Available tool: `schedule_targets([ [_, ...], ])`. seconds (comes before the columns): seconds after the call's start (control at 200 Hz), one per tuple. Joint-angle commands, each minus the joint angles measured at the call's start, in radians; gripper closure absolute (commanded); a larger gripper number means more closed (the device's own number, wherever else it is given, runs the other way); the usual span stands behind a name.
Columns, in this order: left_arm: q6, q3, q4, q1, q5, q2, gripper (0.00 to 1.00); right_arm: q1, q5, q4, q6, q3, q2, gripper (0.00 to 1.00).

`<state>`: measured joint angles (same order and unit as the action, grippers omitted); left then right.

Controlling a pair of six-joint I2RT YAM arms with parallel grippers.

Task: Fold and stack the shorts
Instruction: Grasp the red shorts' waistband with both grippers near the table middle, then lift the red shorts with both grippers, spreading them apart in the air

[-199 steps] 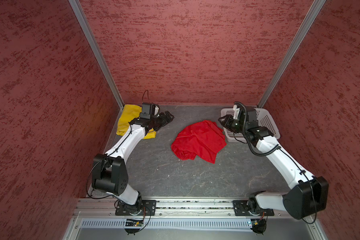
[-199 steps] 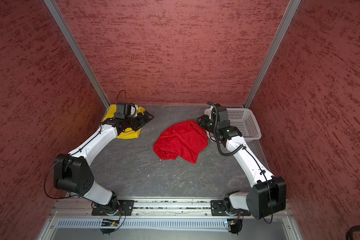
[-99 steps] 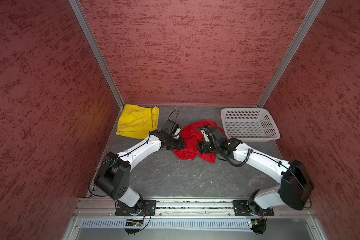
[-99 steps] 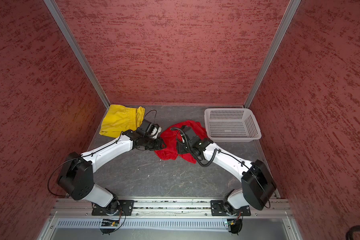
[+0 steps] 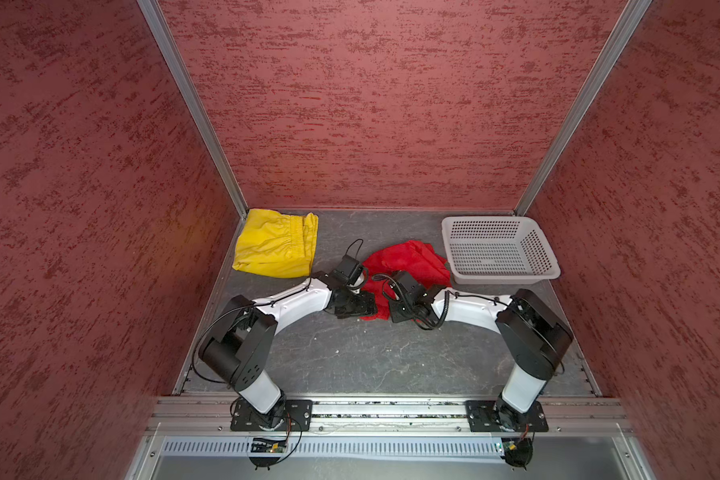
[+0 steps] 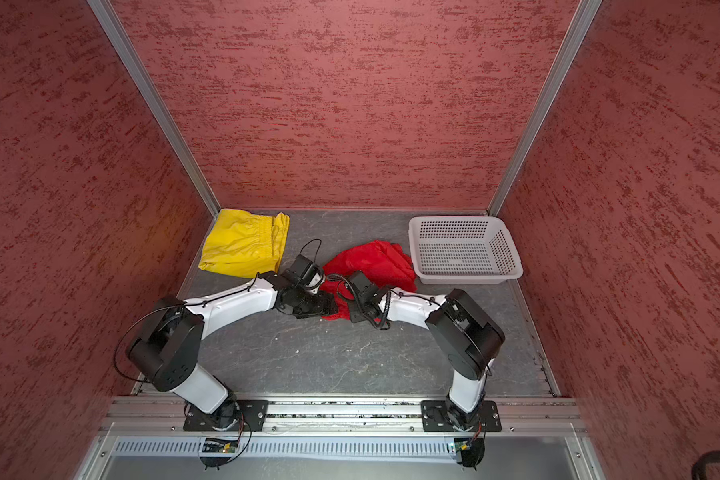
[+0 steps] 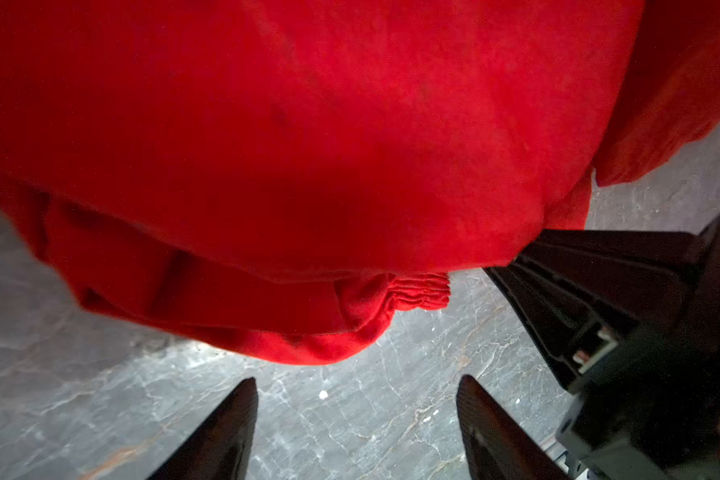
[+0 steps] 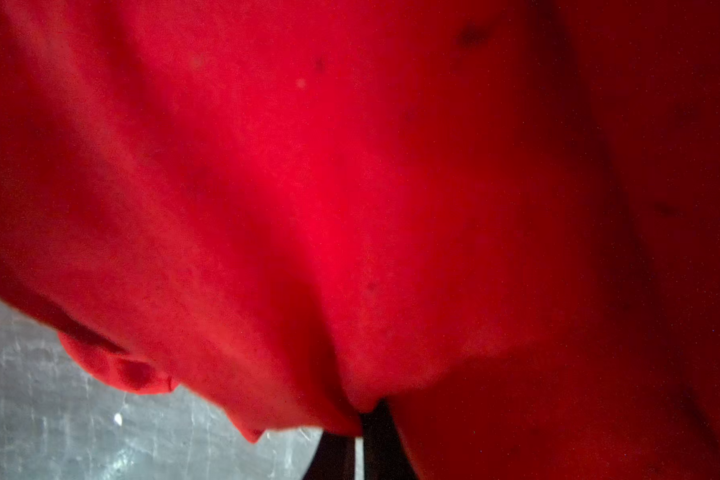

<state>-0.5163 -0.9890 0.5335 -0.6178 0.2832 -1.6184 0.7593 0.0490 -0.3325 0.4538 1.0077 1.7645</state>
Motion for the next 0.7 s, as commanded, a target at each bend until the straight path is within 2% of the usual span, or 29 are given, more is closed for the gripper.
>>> schedule_targets([
  [0.0, -0.04, 0.015, -0.054, -0.053, -0.039, -0.032, 0.18, -0.017, 0.029, 0.032, 0.026, 0.046, -0.058, 1.0],
  [0.135, -0.065, -0.005, -0.074, -0.059, -0.06, -0.116, 0.12, -0.059, -0.078, 0.026, 0.054, 0.05, -0.118, 1.0],
  [0.341, -0.077, -0.084, -0.068, -0.05, -0.117, -0.226, 0.14, -0.115, -0.199, 0.027, 0.126, 0.056, -0.203, 1.0],
  [0.431, -0.069, -0.111, -0.07, -0.045, -0.143, -0.25, 0.3, -0.143, -0.223, 0.015, 0.148, 0.076, -0.239, 1.0],
  [0.516, -0.051, -0.139, -0.064, -0.04, -0.164, -0.266, 0.72, -0.182, -0.244, -0.002, 0.176, 0.099, -0.268, 1.0],
  [0.611, -0.018, -0.167, -0.032, -0.033, -0.19, -0.269, 1.0, -0.243, -0.26, -0.014, 0.206, 0.118, -0.3, 1.0],
  [0.696, 0.024, -0.19, 0.018, -0.021, -0.227, -0.243, 1.0, -0.302, -0.256, -0.033, 0.207, 0.15, -0.337, 1.0],
])
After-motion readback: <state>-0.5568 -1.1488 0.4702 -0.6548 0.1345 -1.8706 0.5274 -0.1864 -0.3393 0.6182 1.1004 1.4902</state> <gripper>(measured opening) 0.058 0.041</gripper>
